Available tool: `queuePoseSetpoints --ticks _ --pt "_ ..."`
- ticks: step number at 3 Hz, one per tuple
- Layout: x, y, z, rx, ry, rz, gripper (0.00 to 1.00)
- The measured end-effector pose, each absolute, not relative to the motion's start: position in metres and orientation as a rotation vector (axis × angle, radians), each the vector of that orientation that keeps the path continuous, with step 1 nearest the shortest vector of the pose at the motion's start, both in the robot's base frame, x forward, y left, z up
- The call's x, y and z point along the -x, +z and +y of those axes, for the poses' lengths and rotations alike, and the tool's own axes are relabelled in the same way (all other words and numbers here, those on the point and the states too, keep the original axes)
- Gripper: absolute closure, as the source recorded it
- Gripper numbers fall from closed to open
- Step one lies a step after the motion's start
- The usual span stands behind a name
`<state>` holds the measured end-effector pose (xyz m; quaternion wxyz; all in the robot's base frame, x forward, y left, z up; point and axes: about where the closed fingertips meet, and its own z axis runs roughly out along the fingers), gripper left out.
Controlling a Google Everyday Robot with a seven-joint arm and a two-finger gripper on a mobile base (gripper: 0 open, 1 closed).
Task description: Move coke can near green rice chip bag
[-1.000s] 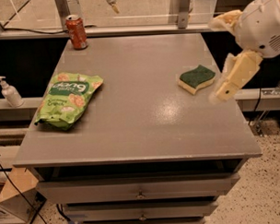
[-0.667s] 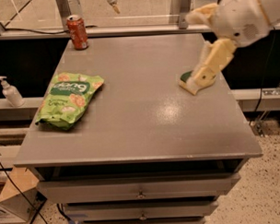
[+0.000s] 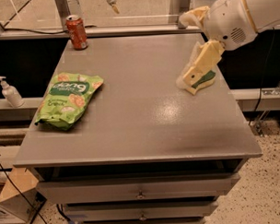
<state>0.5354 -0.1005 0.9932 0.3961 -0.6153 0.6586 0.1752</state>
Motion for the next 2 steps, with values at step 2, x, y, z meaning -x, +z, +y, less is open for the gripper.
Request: queuePoseSetpoints --ticks 2 --pt "-0.612 0.985 -0.044 1.399 0.529 1.59 0.0"
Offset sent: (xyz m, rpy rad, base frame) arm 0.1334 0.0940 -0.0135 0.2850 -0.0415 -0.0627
